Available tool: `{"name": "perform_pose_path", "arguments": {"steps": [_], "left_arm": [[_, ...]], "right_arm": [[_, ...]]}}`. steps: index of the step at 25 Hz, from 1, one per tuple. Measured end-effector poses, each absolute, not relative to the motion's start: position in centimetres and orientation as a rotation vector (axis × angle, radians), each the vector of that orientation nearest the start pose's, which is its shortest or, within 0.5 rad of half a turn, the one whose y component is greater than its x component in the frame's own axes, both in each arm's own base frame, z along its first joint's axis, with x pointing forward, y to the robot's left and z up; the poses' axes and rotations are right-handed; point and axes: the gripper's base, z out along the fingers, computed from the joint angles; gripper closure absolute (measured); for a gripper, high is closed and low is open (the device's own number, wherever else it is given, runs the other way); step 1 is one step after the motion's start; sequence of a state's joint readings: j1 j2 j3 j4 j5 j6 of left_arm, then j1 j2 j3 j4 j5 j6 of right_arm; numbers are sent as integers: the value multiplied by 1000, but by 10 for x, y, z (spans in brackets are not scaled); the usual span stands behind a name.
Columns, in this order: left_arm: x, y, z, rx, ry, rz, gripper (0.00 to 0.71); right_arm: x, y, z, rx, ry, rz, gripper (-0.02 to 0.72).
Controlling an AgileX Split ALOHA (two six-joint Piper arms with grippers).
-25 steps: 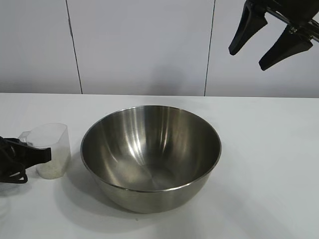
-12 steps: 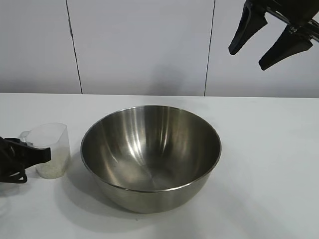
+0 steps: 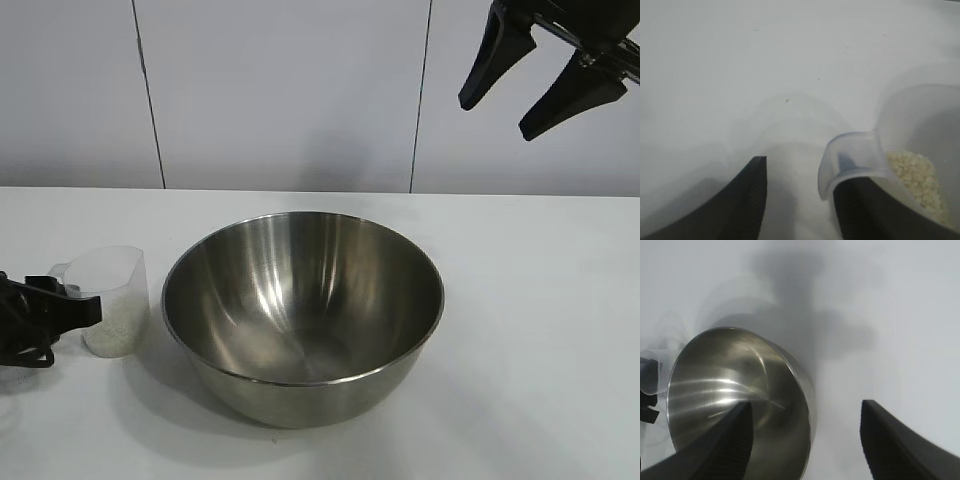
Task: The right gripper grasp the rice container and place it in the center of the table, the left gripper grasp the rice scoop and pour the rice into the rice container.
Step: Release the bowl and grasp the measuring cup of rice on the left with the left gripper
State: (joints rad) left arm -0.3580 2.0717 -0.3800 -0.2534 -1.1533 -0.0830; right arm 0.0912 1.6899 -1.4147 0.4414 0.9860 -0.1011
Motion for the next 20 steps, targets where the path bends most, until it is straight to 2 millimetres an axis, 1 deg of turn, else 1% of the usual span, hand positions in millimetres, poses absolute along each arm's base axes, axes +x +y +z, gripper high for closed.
{"name": "perform_pose_path", "arguments": {"steps": [2, 5, 8, 18, 19, 20], "left_arm": [[253, -72, 61, 27, 2023, -110, 395], [253, -72, 61, 27, 2023, -110, 430], [253, -72, 61, 27, 2023, -110, 445], [258, -74, 63, 23, 2005, -117, 450], [258, -74, 63, 23, 2005, -117, 460], [258, -74, 63, 23, 2005, -117, 487]], "right_arm": [[355, 65, 297, -27, 2691, 566, 270], [355, 65, 297, -27, 2691, 566, 270], [355, 65, 297, -26, 2690, 566, 270], [355, 65, 297, -25, 2688, 565, 270], [355, 65, 297, -25, 2688, 565, 270], [355, 65, 297, -25, 2688, 565, 270]]}}
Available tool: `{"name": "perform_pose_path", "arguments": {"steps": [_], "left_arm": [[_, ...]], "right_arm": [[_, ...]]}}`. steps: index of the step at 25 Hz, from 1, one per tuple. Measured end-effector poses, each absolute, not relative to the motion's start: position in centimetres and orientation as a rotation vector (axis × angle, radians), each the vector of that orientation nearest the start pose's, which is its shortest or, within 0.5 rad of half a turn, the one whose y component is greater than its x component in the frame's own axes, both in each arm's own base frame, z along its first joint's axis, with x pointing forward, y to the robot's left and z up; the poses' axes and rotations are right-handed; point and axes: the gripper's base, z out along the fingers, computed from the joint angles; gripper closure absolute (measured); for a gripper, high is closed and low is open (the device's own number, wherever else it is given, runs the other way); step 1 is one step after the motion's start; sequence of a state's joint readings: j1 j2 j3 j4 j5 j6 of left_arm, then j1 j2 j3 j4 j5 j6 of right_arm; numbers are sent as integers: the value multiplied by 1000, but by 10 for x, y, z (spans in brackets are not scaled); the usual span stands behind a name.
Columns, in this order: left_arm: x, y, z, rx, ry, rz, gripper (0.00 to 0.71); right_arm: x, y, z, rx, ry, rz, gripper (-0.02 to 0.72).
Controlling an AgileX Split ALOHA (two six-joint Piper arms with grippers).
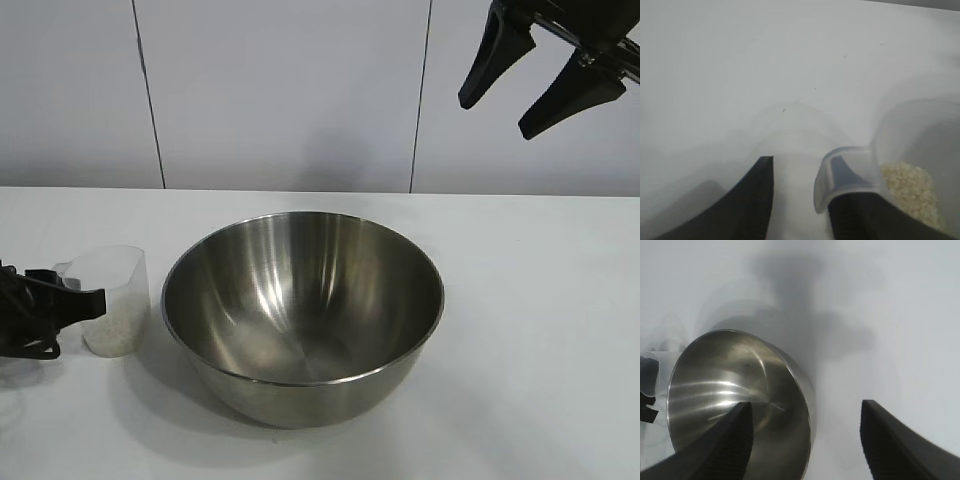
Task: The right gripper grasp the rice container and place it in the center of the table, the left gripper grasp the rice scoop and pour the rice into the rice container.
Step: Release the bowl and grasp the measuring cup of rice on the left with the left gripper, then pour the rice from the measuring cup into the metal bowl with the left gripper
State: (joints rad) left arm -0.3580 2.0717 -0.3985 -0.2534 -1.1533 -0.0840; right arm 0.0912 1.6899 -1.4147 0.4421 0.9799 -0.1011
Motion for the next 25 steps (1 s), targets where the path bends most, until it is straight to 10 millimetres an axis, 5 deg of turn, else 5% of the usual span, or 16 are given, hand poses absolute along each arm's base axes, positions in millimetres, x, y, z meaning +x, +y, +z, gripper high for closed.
{"name": "perform_pose_path", "arguments": {"steps": [4, 11, 18, 25], "left_arm": [[258, -74, 63, 22, 2005, -118, 666], [259, -75, 72, 21, 1978, -128, 704], [262, -77, 140, 115, 1778, -100, 704], [247, -87, 185, 253, 1879, -225, 704]], "right_arm": [[355, 65, 297, -25, 2688, 565, 270], [355, 65, 297, -25, 2688, 565, 270], [355, 65, 297, -25, 2688, 565, 270], [355, 65, 297, -25, 2688, 565, 270]]}}
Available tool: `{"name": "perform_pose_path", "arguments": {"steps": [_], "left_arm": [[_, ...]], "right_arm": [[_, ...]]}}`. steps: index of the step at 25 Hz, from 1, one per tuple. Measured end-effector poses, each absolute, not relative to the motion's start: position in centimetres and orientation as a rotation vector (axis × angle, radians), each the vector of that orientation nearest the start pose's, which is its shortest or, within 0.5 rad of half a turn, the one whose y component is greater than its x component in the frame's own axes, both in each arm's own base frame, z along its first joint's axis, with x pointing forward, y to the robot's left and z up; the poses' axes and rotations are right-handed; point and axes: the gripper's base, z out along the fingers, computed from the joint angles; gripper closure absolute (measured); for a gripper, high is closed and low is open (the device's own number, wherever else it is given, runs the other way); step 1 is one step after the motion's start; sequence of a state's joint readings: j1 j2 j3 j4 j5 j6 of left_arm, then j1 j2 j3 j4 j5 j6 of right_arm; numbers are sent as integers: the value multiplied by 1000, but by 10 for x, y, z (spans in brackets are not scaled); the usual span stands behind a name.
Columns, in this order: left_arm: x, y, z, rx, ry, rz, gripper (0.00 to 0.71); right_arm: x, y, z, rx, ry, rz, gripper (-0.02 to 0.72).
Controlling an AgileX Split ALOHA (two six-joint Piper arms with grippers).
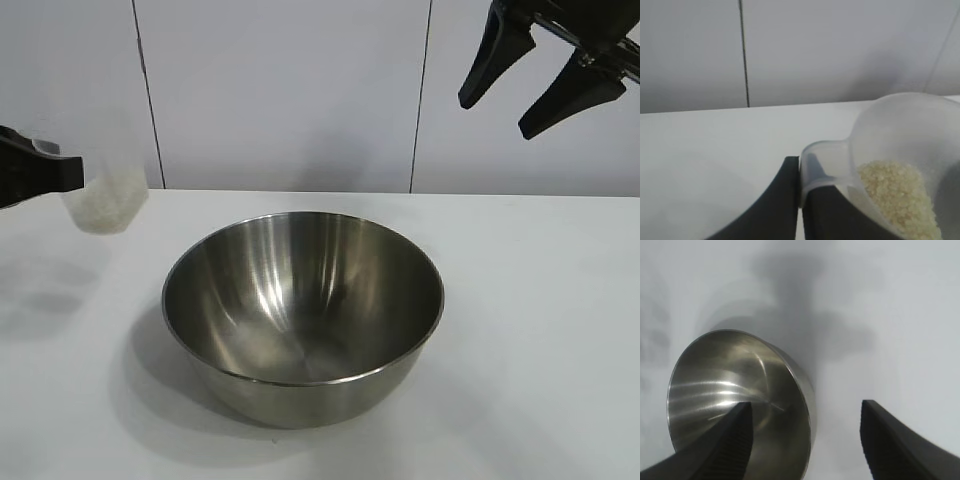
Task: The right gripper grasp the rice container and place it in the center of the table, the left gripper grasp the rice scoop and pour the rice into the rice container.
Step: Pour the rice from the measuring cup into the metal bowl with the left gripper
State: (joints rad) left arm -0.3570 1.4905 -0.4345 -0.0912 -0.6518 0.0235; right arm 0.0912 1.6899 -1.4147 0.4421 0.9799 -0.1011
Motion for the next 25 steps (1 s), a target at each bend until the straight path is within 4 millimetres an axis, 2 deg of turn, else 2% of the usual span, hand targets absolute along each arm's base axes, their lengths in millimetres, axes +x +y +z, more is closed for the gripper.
{"name": "perform_pose_path", "arguments": {"steps": [4, 8, 10, 14, 19, 22, 25], "left_arm": [[247, -102, 204, 348, 1954, -322, 704], [250, -131, 220, 523, 1886, -408, 704], [250, -148, 218, 607, 1856, -451, 704], [252, -174, 203, 760, 1785, -493, 704], [264, -189, 190, 946, 1654, -350, 704], [273, -191, 195, 1065, 1543, -178, 704], [276, -194, 200, 1257, 1377, 34, 704]], "right_arm": [[355, 65, 297, -25, 2687, 565, 270], [355, 65, 297, -25, 2687, 565, 270], [355, 65, 297, -25, 2687, 565, 270], [355, 65, 297, -25, 2687, 565, 270], [355, 65, 297, -25, 2686, 562, 270], [355, 65, 297, -25, 2682, 560, 270], [356, 65, 297, -23, 2678, 559, 270]]}}
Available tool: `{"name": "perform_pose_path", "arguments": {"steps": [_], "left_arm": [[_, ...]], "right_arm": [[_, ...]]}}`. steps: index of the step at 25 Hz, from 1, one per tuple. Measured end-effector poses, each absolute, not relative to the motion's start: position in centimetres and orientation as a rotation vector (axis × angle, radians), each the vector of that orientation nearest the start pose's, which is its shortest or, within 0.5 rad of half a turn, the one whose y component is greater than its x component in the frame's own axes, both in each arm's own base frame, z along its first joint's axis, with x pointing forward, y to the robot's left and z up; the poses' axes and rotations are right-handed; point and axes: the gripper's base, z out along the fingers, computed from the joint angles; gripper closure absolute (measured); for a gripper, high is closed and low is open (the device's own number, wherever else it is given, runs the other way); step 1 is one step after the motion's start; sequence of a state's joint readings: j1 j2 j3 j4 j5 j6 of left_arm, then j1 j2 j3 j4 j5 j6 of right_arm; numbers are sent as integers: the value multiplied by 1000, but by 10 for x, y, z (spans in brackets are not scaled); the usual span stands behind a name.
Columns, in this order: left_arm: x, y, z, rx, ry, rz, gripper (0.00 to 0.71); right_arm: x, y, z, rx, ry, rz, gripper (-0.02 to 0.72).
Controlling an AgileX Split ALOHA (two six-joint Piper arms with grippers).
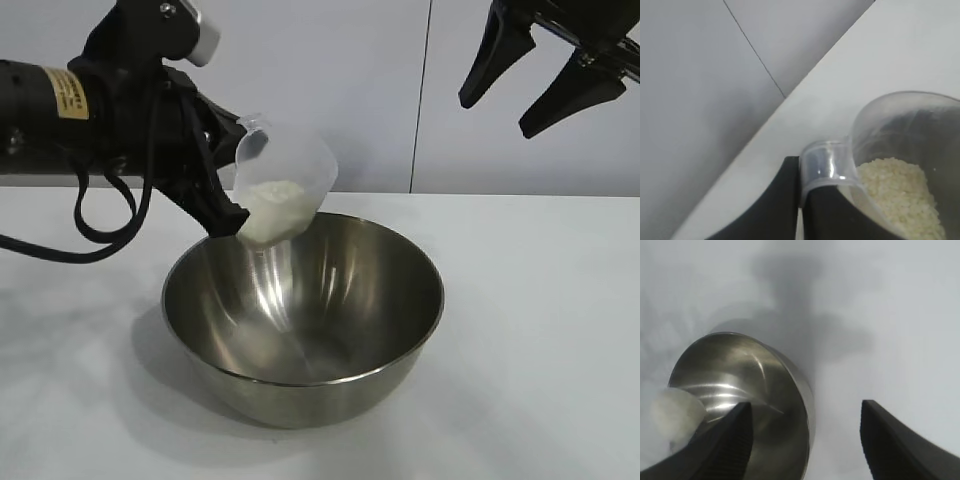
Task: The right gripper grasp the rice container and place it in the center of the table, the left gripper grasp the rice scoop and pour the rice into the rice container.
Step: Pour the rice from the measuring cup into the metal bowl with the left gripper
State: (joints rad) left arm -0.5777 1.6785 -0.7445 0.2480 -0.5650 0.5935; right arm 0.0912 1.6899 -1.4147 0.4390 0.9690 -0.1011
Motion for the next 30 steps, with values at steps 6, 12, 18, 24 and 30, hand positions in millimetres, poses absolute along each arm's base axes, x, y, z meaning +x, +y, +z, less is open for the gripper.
{"name": "perform_pose_path", "arguments": {"steps": [6, 12, 18, 24, 30], "left_arm": [[264, -213, 199, 1557, 1103, 387, 704], [246, -231, 200, 1785, 784, 752, 704], [241, -239, 213, 1786, 515, 1078, 704], [238, -241, 217, 1790, 399, 1180, 704], [235, -245, 217, 1840, 269, 1265, 705]], "right_arm": [[357, 64, 297, -20, 2669, 556, 270], [358, 64, 298, -16, 2658, 553, 270], [358, 64, 298, -16, 2656, 552, 270], [358, 64, 298, -16, 2656, 552, 270], [358, 64, 298, -16, 2656, 552, 270]]}}
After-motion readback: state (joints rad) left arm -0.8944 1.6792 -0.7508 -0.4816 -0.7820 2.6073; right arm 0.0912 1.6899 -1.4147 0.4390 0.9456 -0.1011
